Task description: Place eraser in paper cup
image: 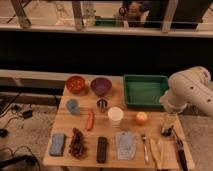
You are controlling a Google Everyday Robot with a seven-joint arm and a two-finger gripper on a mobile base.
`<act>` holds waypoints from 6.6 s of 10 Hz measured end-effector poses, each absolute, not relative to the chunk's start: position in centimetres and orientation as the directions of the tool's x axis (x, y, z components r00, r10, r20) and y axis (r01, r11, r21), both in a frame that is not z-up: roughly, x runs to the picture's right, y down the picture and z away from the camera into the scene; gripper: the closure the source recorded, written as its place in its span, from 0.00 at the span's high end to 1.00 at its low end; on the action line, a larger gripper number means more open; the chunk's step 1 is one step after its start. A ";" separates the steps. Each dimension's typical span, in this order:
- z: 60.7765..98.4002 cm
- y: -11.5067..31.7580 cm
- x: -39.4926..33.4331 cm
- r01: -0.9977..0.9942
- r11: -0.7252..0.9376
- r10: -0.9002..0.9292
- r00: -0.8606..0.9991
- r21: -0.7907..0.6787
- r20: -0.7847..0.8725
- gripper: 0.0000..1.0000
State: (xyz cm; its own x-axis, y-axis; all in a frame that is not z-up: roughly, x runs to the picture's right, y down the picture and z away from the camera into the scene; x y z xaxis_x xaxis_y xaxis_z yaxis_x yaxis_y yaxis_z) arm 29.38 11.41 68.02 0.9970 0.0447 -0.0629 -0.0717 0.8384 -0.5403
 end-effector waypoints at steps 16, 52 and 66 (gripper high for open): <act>68.0 11.4 29.4 -0.072 0.838 0.045 0.997 -0.540 -0.063 0.80; 69.1 11.9 24.5 0.228 0.832 -0.174 0.973 -0.506 0.153 0.80; 66.6 14.7 15.8 0.631 0.698 -0.487 0.765 -0.339 0.420 0.80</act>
State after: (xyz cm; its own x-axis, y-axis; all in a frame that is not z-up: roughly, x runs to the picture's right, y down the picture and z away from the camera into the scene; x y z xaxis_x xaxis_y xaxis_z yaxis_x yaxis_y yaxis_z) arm 15.84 14.67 66.57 0.7654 -0.4873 0.4203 0.6306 0.6980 -0.3393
